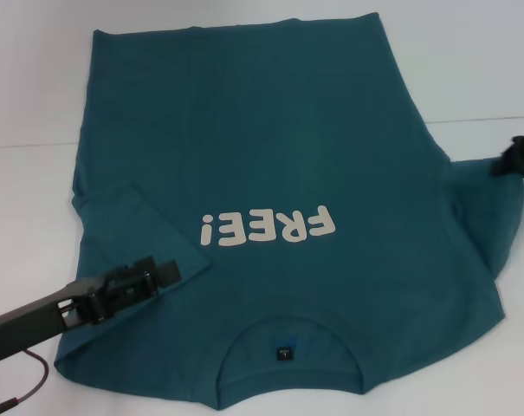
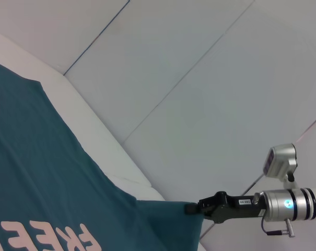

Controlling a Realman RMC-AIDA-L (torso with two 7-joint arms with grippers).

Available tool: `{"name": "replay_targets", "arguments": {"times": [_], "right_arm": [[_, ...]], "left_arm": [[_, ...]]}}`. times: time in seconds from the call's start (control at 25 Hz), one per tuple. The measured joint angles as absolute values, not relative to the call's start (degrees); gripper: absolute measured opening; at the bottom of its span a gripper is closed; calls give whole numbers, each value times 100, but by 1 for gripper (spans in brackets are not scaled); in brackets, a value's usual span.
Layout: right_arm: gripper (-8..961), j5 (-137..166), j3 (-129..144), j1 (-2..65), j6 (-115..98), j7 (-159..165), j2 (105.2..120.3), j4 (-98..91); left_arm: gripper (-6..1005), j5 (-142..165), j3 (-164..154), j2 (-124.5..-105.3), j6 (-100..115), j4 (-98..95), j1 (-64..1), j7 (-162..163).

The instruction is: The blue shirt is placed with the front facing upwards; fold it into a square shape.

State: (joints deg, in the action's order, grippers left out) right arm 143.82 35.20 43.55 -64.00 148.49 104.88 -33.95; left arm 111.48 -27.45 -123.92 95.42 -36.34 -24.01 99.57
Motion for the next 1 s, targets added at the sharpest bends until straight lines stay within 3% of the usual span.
{"name": "replay_targets", "arguments": {"times": [0.16,0.4,0.68,1.0], "right_arm": [[20,14472,3678,4572,-6558,14868,10572,-3417],[19,14492,3981,4847,-6850,15051,10579,-3453],[19,14693,4517,5096,-6693,15326,10807,-3383],[38,15109,4529,5179,-6322,15468,10964,-3323]], "left_arm": [[876,11145,-2737,-12393,9539,-3621,-2401,9956],[876,11144,-2671,-12393,9536,-3621,-2376,9958],[876,11141,-2512,-12393,9511,-3617,-2363,9958],[876,11127,-2504,-12393,9456,-3552,-2382,9958]]}}
